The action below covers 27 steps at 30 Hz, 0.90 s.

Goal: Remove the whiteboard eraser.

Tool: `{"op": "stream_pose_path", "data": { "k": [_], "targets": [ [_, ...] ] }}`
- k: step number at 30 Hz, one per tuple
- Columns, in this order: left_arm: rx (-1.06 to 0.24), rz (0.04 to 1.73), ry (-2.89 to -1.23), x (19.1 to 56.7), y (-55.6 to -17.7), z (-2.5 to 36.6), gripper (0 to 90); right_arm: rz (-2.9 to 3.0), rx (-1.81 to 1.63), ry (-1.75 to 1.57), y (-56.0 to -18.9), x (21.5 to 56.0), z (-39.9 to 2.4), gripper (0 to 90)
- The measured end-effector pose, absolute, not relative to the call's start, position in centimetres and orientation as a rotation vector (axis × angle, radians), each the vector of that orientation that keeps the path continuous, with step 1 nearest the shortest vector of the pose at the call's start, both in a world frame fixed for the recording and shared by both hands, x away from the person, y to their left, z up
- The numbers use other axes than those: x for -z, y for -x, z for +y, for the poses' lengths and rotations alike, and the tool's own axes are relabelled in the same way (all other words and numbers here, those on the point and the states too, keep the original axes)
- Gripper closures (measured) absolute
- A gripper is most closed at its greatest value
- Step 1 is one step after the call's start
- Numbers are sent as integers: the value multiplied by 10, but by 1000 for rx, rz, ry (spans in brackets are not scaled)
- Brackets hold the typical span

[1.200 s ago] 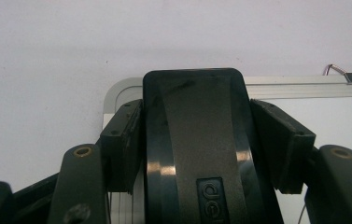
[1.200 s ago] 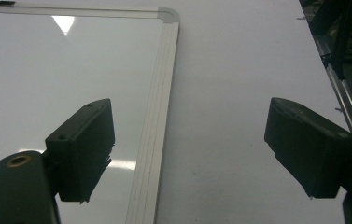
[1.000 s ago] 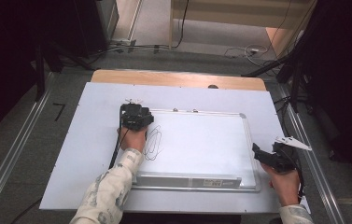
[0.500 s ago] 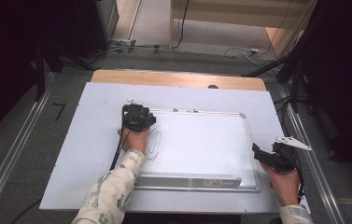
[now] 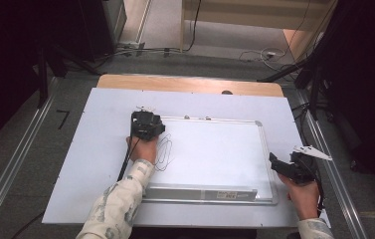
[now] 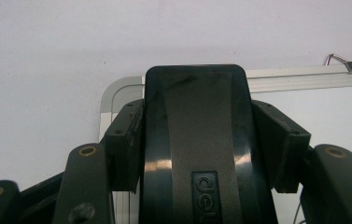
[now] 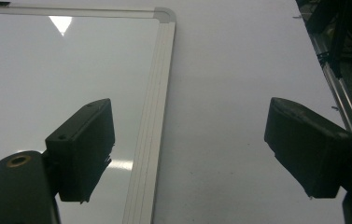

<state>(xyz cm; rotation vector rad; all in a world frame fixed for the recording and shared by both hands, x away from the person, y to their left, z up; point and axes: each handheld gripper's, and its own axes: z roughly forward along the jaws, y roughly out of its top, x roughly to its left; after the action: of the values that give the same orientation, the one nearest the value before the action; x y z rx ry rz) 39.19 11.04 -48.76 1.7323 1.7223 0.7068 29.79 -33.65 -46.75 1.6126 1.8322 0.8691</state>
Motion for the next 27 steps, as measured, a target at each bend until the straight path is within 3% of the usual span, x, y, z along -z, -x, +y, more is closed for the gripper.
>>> {"op": "stream_pose_path", "data": {
  "k": [27],
  "targets": [
    [-658,1536,-1773,458,-359,107,412,1834,-872,-1610,-301,467,-334,149]
  ]
}}
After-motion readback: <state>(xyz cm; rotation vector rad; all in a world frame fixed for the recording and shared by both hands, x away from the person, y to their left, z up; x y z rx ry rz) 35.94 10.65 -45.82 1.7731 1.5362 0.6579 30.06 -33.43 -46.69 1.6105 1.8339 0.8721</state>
